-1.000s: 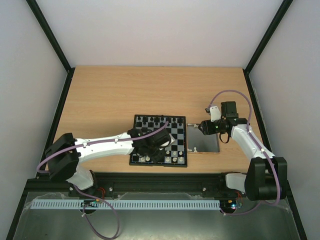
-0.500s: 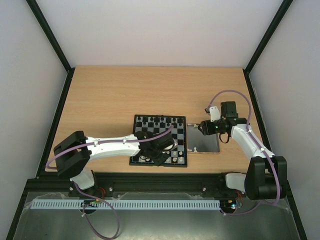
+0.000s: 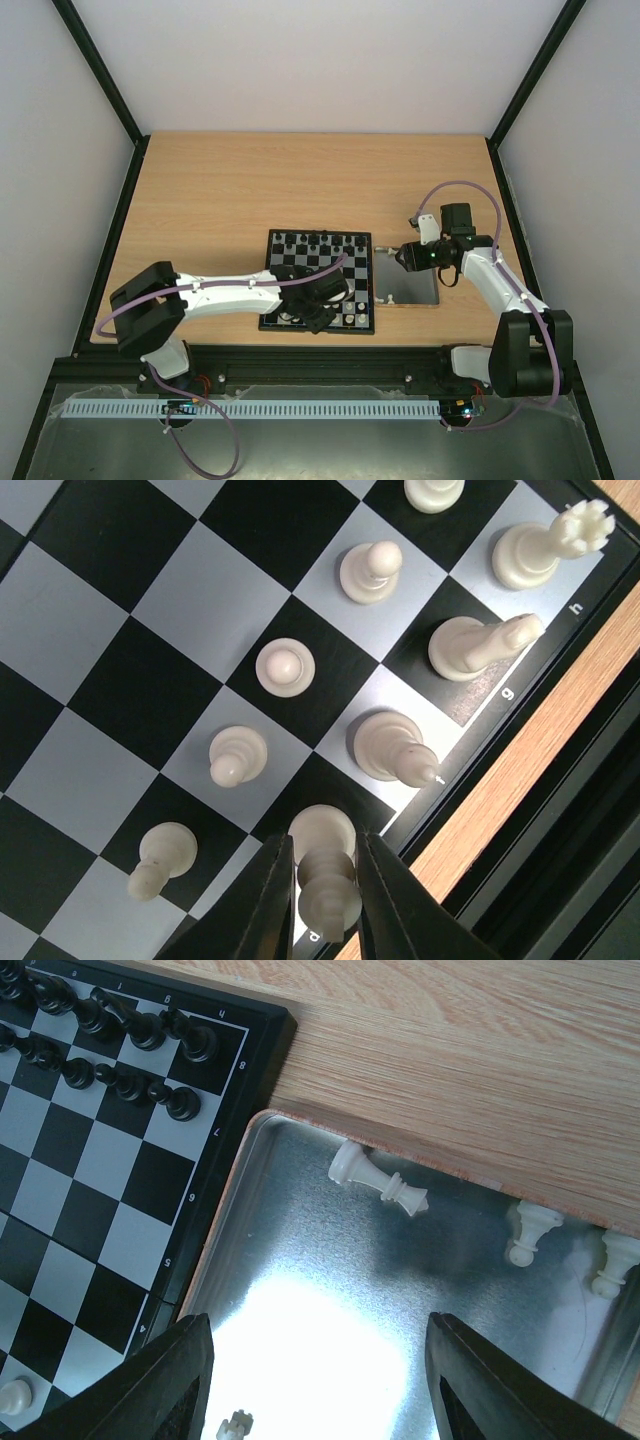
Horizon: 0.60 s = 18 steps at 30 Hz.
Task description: Set up the chess pieces on the board
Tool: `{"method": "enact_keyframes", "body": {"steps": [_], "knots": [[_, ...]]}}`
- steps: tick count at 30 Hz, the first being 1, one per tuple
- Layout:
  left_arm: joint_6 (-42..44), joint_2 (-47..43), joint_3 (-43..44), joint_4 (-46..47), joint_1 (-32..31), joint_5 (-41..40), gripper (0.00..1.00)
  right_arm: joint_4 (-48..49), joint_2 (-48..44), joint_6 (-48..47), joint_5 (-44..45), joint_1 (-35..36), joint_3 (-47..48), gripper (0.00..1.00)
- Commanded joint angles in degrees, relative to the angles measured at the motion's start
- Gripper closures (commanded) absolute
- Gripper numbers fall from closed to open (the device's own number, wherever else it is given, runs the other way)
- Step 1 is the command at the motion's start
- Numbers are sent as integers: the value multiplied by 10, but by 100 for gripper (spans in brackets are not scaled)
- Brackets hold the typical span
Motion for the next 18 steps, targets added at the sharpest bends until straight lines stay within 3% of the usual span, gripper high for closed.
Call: {"method": "enact_keyframes", "body": {"steps": [1,12,18], "knots": [[-2,11,-6,-1,-4,-6,78,-26,6,-8,-14,-2,15,41],[-6,-40,32,-44,-4,-28,63,-38,-7,-15,-13,-3,25,42],[7,-100,75,-76,8,-52,52,-85,-31,-135,-12,-2,44,51]]}}
